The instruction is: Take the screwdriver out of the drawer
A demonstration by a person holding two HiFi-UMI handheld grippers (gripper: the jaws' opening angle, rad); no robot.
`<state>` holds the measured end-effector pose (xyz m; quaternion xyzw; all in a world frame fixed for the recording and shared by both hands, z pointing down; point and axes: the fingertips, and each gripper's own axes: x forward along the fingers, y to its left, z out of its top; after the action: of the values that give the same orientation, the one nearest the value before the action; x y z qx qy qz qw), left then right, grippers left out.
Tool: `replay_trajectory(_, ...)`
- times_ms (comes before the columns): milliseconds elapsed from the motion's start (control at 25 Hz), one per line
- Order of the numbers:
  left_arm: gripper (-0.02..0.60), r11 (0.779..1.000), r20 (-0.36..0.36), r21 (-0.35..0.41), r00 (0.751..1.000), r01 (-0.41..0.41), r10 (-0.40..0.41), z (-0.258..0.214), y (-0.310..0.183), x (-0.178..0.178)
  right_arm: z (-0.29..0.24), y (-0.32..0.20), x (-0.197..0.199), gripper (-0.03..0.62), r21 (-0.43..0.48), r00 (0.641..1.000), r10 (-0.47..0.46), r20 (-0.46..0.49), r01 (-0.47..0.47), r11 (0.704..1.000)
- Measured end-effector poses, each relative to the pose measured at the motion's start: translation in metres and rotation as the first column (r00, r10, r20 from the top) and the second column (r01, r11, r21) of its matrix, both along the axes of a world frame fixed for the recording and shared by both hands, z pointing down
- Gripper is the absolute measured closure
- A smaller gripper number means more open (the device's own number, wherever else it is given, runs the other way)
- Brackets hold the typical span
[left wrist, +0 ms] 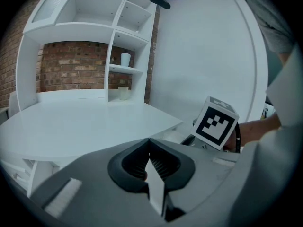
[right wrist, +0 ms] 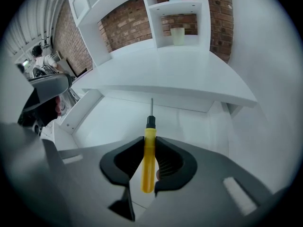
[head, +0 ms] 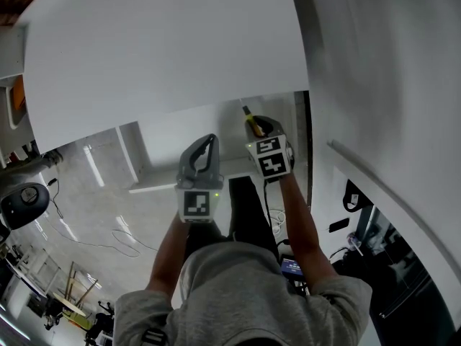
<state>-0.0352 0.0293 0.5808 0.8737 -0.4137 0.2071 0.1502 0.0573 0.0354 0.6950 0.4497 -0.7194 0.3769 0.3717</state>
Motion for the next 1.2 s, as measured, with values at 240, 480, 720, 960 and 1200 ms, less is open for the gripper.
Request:
replay_trajectory(240, 0.569, 0.999, -0.039, 0.002, 0.998, 0.042, -0.042, -0.015, 0.007, 0.001, -0.012, 0.014, 0.002, 0.517, 0.015, 1.0, 0.005, -0.003, -0.005, 1.0)
replay_trajectory(480, 0.569, 1.0, -0.027, 0.027, 1.0, 0.01, -0.01, -0.023, 0.015, 0.003, -0.026, 0.025, 0.002, 0.517, 0.033, 1.0, 0.016, 0.001, -0.016, 0.999)
replay_trajectory(720, 0.569, 0.999, -0.043, 0.052, 0.999, 0.008, -0.006, -0.038, 0.017, 0.0, -0.047, 0.032, -0.001, 0.517, 0.063, 0.999, 0.034, 0.003, -0.034, 0.997)
replay_trajectory(960, 0.569, 0.997, -0.06, 0.079, 0.998, 0.023, -0.018, -0.063, 0.009, -0.007, -0.085, 0.026, -0.004, 0.517, 0.122, 0.999, 0.052, 0.011, -0.053, 0.991)
replay_trajectory(1200, 0.569, 0.992, -0.054, 0.117, 0.998, 0.039, -0.033, -0.092, -0.001, -0.013, -0.129, 0.013, -0.004, 0.517, 0.188, 0.998, 0.057, 0.027, -0.061, 0.98)
